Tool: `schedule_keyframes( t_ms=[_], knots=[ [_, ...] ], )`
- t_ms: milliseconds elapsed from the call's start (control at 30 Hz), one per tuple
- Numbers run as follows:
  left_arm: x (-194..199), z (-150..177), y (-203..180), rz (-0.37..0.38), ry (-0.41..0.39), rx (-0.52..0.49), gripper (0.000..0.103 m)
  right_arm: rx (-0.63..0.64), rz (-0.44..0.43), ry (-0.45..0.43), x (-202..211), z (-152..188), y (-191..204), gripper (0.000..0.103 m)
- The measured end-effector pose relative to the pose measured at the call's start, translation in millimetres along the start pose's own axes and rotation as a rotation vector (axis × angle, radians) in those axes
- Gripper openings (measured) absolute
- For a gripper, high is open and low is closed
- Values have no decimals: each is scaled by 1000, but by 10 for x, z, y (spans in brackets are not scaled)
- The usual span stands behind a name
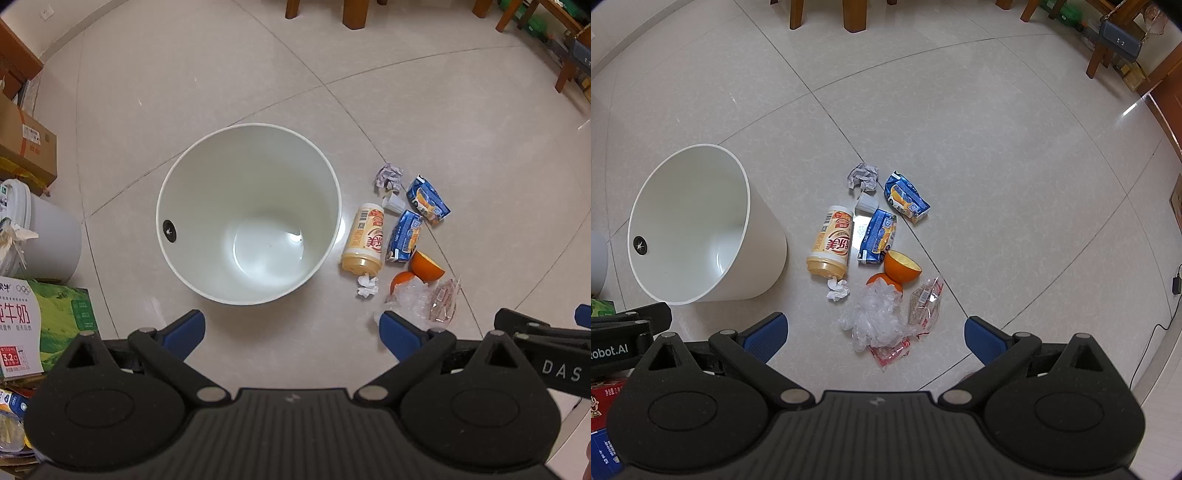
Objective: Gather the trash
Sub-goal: 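Move the left tool to the white bin rim while the right tool approaches the trash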
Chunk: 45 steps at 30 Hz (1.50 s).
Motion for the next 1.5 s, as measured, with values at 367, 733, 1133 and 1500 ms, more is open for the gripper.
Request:
schedule_keyframes(
  t_ms=[367,733,1133,1500],
  knots=[
    [26,-16,20,-11,-42,3,100,-1,0,0,-1,7,-6,103],
    [-43,-18,-10,3,0,3,100,-3,0,3,-23,14,-13,103],
    [-144,-47,20,-10,-21,18,100,11,7,-1,-88,4,23,103],
    [-337,-70,144,-25,-24,43,100,28,14,6,-270,-56,137,103]
  ],
)
Point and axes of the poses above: each gripper's, at about its wrist camera, not at the fingertips, and x roughly against the way its jaws point, y to its left, z to its underside, the point moved 10 cm from there along -x, roughly the way its jaws point, and after that the axes turned 10 degrees about -z, right-handed, at the moved point
